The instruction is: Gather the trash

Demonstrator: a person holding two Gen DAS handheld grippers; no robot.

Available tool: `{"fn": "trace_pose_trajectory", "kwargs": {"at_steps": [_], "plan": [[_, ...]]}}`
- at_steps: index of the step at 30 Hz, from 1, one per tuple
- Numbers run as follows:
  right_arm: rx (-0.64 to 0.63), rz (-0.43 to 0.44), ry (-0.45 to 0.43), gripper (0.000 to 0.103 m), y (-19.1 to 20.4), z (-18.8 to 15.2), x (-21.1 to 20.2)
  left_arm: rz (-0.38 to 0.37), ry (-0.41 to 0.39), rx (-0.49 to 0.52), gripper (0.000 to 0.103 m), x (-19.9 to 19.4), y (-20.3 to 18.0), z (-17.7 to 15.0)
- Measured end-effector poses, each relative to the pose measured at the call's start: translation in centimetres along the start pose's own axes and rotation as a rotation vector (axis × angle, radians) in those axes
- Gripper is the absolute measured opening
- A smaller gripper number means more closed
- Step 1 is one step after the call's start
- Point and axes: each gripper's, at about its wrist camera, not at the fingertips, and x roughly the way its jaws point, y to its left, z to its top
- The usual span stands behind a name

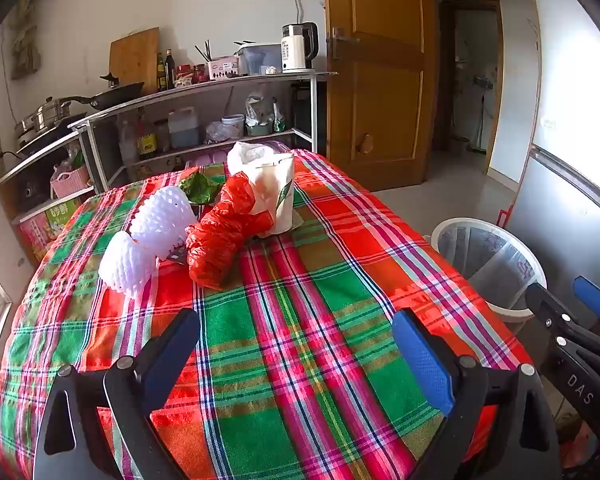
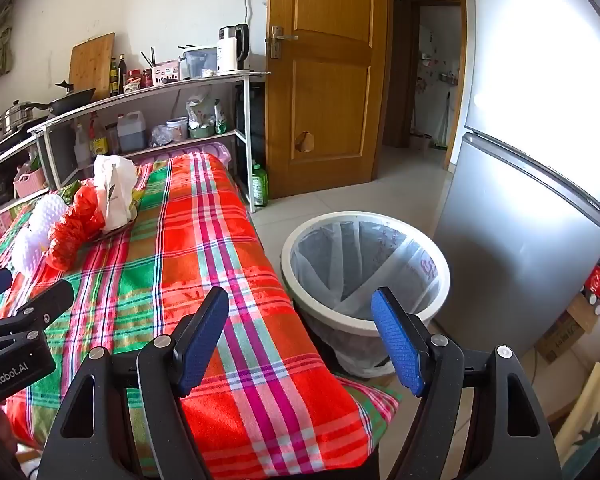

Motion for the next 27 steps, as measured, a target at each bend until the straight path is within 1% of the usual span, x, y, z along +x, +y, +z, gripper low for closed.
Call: {"fn": "trace_pose_trajectory", "kwargs": {"at_steps": [18, 19, 27], "plan": [[-0.003, -0.003, 0.004, 0.074, -0.08, -0.02, -0.07, 0.002, 0.009, -0.008, 0.098, -0.32, 0.18, -0.28], [-0.003, -0.004, 0.003, 0.074, -0.14, -0.03, -0.07, 0.003, 0.011, -0.003, 0.098, 0.26, 0.12, -0.14], [-0.001, -0.003, -0.001, 0.074, -0.09, -0.03, -0.20, 0.004, 0.013, -0.001, 0.098, 0.17, 0.07, -0.14]]}}
